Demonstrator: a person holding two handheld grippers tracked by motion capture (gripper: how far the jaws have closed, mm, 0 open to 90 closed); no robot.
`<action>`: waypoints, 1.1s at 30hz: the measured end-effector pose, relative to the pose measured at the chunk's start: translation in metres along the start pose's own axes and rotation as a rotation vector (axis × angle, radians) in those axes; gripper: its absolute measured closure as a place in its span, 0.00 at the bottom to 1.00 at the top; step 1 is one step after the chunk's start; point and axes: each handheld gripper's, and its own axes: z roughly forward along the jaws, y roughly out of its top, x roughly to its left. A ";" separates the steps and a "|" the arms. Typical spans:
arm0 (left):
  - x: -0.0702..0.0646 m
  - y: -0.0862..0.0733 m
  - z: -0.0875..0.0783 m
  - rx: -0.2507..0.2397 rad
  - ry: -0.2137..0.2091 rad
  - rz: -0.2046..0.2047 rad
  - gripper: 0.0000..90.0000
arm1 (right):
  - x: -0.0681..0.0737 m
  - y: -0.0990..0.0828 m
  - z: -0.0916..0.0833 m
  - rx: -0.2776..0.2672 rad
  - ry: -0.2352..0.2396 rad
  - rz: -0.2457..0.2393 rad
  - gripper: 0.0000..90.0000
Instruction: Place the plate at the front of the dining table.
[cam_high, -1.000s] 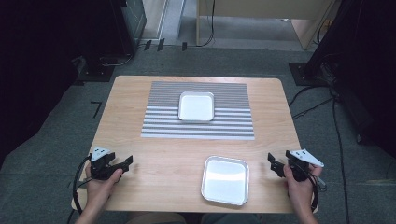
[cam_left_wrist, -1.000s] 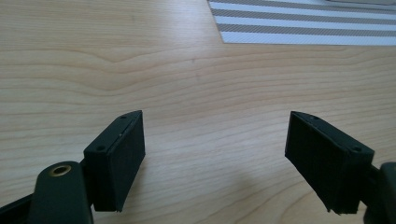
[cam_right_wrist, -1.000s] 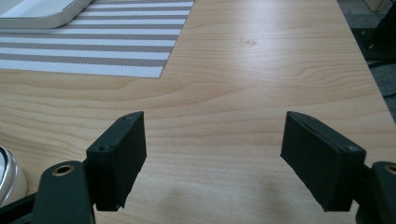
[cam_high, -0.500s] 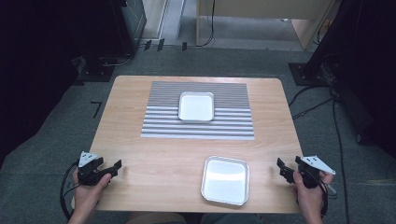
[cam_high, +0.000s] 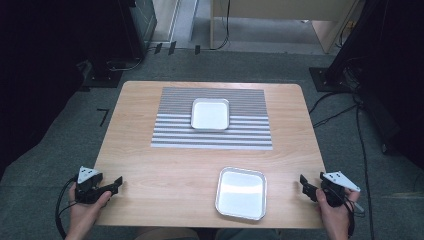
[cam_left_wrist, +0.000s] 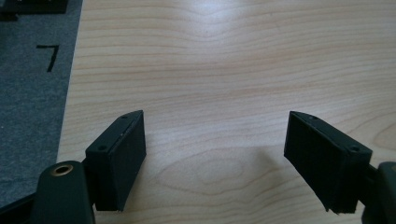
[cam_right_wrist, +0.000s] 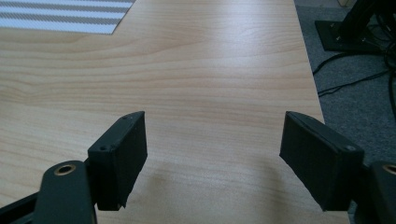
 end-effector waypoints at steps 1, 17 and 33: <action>0.000 -0.001 0.000 0.002 0.007 0.008 0.23 | 0.001 0.000 0.000 0.006 -0.003 -0.013 0.25; -0.006 -0.006 0.002 -0.025 0.050 0.050 0.22 | 0.006 0.001 0.007 0.101 0.013 -0.043 0.24; -0.007 -0.006 0.002 -0.026 0.056 0.043 0.23 | 0.006 0.000 0.006 0.100 0.013 -0.042 0.24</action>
